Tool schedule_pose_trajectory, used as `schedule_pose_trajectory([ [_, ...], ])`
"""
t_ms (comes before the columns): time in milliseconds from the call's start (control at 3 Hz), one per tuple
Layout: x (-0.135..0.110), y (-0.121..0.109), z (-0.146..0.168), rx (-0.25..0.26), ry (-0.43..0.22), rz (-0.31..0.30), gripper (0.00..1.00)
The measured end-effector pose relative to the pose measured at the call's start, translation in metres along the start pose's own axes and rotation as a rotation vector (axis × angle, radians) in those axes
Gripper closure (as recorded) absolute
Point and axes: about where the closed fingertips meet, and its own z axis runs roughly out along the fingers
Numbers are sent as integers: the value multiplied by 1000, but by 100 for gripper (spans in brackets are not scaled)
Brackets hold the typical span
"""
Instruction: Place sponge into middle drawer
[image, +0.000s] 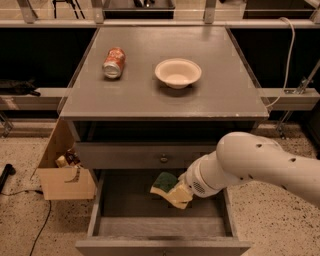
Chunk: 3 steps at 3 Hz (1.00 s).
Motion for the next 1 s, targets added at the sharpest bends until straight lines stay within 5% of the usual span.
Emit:
schedule_pose_trajectory([
  [667,12,-14,53,-31,65,42,100],
  [1000,14,-15,56,-38,65,49,100],
])
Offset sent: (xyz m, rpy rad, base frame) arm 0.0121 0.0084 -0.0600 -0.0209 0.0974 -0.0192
